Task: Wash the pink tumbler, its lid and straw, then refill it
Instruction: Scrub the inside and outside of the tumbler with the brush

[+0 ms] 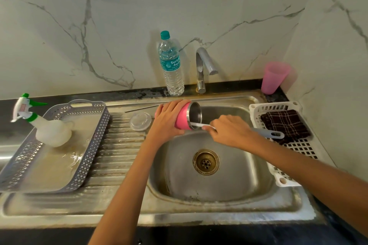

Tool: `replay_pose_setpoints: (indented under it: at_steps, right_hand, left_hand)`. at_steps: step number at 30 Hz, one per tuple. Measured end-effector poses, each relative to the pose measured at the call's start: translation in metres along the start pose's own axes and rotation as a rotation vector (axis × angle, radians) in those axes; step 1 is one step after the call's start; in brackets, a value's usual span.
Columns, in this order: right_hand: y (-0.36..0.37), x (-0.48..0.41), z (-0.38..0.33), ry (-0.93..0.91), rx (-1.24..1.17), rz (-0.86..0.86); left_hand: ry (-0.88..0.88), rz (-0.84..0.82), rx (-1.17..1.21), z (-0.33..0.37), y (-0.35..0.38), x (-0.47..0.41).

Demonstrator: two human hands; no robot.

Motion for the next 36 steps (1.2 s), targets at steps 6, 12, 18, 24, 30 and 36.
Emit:
replay_pose_setpoints:
  at_steps: [6, 12, 18, 24, 30, 36]
  right_hand:
    - [-0.029, -0.010, 0.012, -0.036, 0.077, 0.042]
    - [0.013, 0.005, 0.005, 0.010, -0.011, -0.042]
    - [-0.016, 0.004, 0.004, -0.051, 0.097, 0.031]
    - [0.016, 0.013, 0.030, 0.056, -0.006, -0.020]
    - [0.006, 0.024, 0.002, -0.011, -0.012, -0.015]
    - [-0.011, 0.007, -0.003, 0.023, -0.014, 0.015]
  left_hand:
    - [-0.012, -0.092, 0.005, -0.006, 0.020, 0.010]
    - [0.009, -0.062, -0.013, -0.007, 0.013, 0.013]
    - [-0.050, -0.106, 0.027, -0.019, 0.026, 0.020]
    - [0.000, -0.063, -0.109, -0.018, 0.018, 0.013]
    - [-0.042, -0.059, -0.057, -0.025, 0.022, 0.012]
    - [0.006, -0.087, -0.071, -0.001, 0.031, 0.008]
Point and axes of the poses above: each hand's wrist, its own x-axis away from the middle knuckle, its own y-axis out of the palm, z = x × y, the point moved 10 cm from there along -x, towards the middle knuckle, and after that the axes turned 6 degrees about -y, right-handed, at the moved point
